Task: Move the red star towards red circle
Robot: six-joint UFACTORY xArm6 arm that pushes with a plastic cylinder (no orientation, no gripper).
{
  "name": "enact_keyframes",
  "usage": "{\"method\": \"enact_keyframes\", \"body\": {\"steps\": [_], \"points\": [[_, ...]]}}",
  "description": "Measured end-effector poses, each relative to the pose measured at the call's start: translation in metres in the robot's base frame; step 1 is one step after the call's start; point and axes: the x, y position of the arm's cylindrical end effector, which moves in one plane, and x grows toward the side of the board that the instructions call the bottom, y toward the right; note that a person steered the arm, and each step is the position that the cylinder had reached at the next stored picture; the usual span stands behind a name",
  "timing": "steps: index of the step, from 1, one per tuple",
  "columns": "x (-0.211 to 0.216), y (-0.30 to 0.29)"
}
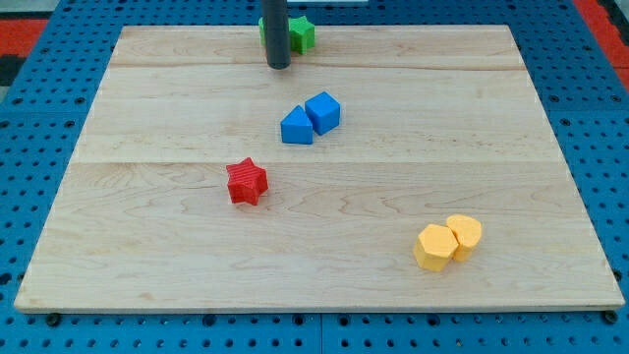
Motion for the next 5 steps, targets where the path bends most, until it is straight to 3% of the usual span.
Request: {"method": "enact_keyframes", "body": {"steps": [1, 2, 3, 5], "points": [[0.042, 0.01], [0.061, -0.042], [0.117, -0.051], [0.242, 0.054]]}}
